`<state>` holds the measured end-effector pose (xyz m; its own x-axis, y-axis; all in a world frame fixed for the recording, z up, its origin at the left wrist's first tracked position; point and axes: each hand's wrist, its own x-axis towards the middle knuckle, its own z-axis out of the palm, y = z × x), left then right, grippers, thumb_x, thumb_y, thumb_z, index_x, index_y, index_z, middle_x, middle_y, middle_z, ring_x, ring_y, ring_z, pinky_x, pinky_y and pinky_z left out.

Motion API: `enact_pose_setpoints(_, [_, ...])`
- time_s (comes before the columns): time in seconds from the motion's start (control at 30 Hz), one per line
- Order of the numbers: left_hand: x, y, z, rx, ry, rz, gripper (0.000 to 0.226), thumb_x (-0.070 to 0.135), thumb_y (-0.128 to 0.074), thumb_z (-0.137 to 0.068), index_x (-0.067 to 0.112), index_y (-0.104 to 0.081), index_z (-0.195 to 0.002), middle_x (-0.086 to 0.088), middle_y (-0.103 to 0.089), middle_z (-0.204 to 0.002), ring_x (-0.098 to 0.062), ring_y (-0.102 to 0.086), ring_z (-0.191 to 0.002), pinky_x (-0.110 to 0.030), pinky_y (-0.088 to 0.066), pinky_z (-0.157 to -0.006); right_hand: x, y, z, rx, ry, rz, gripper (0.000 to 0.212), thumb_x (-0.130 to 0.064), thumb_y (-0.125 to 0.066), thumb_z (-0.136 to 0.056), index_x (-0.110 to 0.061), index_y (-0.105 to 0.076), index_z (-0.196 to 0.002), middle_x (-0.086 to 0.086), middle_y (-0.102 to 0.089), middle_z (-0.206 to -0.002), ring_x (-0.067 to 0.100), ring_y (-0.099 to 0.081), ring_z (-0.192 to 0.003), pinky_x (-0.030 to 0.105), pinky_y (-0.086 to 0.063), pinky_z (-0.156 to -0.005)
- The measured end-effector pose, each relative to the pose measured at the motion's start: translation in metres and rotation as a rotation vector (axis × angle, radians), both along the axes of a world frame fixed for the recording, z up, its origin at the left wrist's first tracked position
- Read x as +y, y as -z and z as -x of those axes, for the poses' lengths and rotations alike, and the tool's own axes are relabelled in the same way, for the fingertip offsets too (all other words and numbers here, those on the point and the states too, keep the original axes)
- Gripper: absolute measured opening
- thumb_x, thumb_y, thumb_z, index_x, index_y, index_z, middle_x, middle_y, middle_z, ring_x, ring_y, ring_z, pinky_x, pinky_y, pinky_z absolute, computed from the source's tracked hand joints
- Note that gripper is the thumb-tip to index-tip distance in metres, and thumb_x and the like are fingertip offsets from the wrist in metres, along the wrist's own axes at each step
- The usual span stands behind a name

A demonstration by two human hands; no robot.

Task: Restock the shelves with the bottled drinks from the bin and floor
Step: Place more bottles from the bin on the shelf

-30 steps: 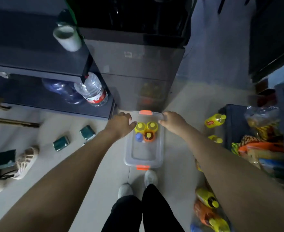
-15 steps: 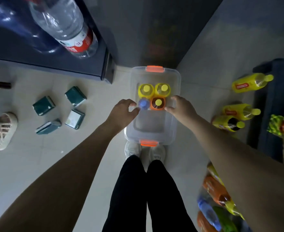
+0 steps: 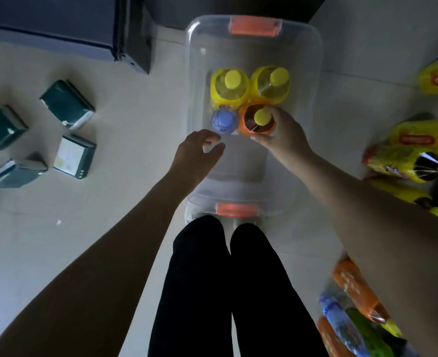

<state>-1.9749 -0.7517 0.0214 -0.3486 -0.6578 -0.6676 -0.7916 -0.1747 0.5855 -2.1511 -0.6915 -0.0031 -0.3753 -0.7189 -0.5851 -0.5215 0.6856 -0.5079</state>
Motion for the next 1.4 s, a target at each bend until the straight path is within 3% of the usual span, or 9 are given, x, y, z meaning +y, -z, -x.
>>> enact_pose_setpoints(0.2, [0.007,0.05,0.006,0.062,-0.092,-0.004,0.022,0.022,-0.06,-0.089,0.015,-0.063,-0.11,0.001,-0.063,-0.118,-0.009,-0.059,-0.109,-0.017,-0.041,-0.091,-0.001,0.055,0.0,0.102,0.1,0.161,0.047,-0.035,-0.068,-0.082,-0.018,-0.058,-0.124,0.008,-0.061,-0.12,0.027,-0.051,-0.115,0.015,-0.029,-0.077])
enact_pose_setpoints(0.4, [0.015,0.071,0.004,0.128,-0.228,-0.027,0.018,0.018,-0.062,-0.088,0.014,-0.062,-0.106,0.002,-0.064,-0.115,-0.007,-0.058,-0.106,-0.006,-0.04,-0.08,0.003,0.069,0.003,0.141,0.104,0.251,0.049,-0.032,-0.065,-0.084,-0.014,-0.055,-0.127,0.01,-0.057,-0.126,0.027,-0.044,-0.121,0.01,-0.025,-0.082])
enact_pose_setpoints(0.57, [0.013,0.065,0.001,0.163,-0.301,-0.036,0.014,0.017,-0.062,-0.087,0.017,-0.061,-0.101,0.008,-0.063,-0.104,-0.003,-0.057,-0.1,0.001,-0.04,-0.075,0.004,0.064,0.001,0.173,0.072,0.236,0.046,-0.032,-0.065,-0.084,-0.011,-0.056,-0.124,0.009,-0.053,-0.131,0.026,-0.044,-0.125,0.018,-0.03,-0.084])
enact_pose_setpoints(0.67, [0.01,0.058,-0.001,0.178,-0.316,-0.013,0.015,0.015,-0.063,-0.087,0.015,-0.062,-0.102,0.007,-0.063,-0.102,-0.004,-0.058,-0.098,0.001,-0.04,-0.075,0.008,0.06,-0.001,0.152,0.119,0.236,0.045,-0.037,-0.062,-0.083,-0.012,-0.057,-0.12,0.007,-0.061,-0.12,0.026,-0.053,-0.113,0.017,-0.029,-0.074])
enact_pose_setpoints(0.77, [0.009,0.047,-0.005,0.184,-0.324,0.009,0.016,0.014,-0.064,-0.086,0.014,-0.063,-0.102,0.006,-0.063,-0.101,-0.005,-0.058,-0.098,-0.002,-0.042,-0.079,0.013,0.042,-0.002,0.126,0.149,0.27,0.045,-0.041,-0.058,-0.081,-0.011,-0.059,-0.114,0.008,-0.065,-0.11,0.027,-0.058,-0.103,0.027,-0.038,-0.077])
enact_pose_setpoints(0.87, [0.01,0.025,-0.007,0.19,-0.336,0.021,0.016,0.013,-0.064,-0.086,0.012,-0.063,-0.102,0.006,-0.063,-0.099,-0.005,-0.059,-0.095,-0.007,-0.043,-0.082,0.017,0.012,0.001,0.113,0.17,0.297,0.041,-0.038,-0.06,-0.083,-0.008,-0.059,-0.112,0.009,-0.065,-0.108,0.026,-0.058,-0.1,0.025,-0.036,-0.075])
enact_pose_setpoints(1.07, [0.013,-0.054,-0.005,0.196,-0.327,0.044,0.018,0.015,-0.063,-0.086,0.011,-0.063,-0.104,0.009,-0.062,-0.099,-0.002,-0.057,-0.092,0.002,-0.039,-0.072,0.016,-0.089,0.006,0.089,0.224,0.371,0.034,-0.029,-0.064,-0.086,-0.006,-0.059,-0.111,0.009,-0.066,-0.104,0.023,-0.058,-0.096,0.018,-0.031,-0.071])
enact_pose_setpoints(1.23, [0.012,-0.157,0.007,0.275,-0.284,0.047,0.015,0.016,-0.064,-0.085,0.016,-0.06,-0.1,0.009,-0.061,-0.101,-0.007,-0.057,-0.101,-0.015,-0.043,-0.089,0.01,-0.209,0.018,0.085,0.234,0.428,0.034,-0.03,-0.06,-0.09,-0.01,-0.056,-0.118,0.004,-0.063,-0.11,0.013,-0.054,-0.095,0.021,-0.037,-0.078])
enact_pose_setpoints(1.4, [0.007,-0.28,0.03,0.371,-0.209,0.081,0.022,0.015,-0.066,-0.084,0.014,-0.061,-0.105,0.006,-0.061,-0.103,-0.009,-0.056,-0.101,-0.016,-0.044,-0.086,0.003,-0.357,0.03,0.113,0.273,0.55,0.035,-0.029,-0.059,-0.091,-0.011,-0.055,-0.12,0.002,-0.061,-0.111,0.014,-0.054,-0.099,0.02,-0.037,-0.081])
